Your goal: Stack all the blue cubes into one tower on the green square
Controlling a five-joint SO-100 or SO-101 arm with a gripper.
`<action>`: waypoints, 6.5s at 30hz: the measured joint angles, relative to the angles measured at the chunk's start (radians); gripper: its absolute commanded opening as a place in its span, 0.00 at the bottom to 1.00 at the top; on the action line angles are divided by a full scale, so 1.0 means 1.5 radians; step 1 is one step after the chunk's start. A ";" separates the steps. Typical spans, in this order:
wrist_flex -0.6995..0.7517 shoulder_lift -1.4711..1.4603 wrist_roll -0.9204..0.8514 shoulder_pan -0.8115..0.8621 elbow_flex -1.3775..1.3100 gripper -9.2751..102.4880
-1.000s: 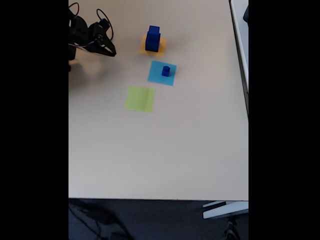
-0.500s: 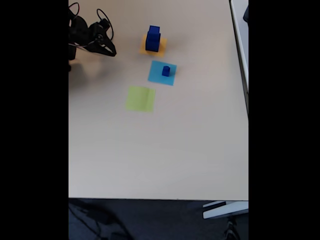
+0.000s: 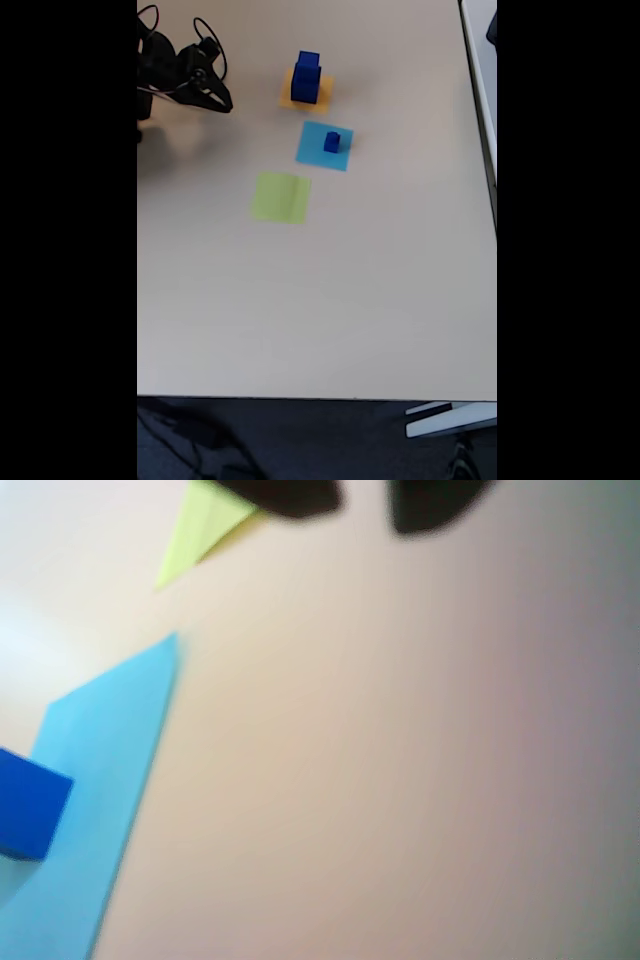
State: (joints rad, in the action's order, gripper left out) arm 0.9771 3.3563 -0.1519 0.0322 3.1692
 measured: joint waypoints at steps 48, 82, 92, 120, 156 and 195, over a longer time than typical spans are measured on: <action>-0.387 -0.461 0.679 0.056 -0.341 0.08; -0.195 -1.156 0.940 0.024 -0.906 0.20; -0.148 -1.261 0.955 0.030 -1.007 0.20; -0.208 -1.379 0.962 0.066 -1.047 0.20; -0.214 -1.409 0.996 0.046 -1.068 0.16; -0.215 -1.428 1.022 0.063 -1.069 0.10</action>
State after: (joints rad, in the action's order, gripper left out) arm 0.6550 1.2149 1.3806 0.1273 1.5662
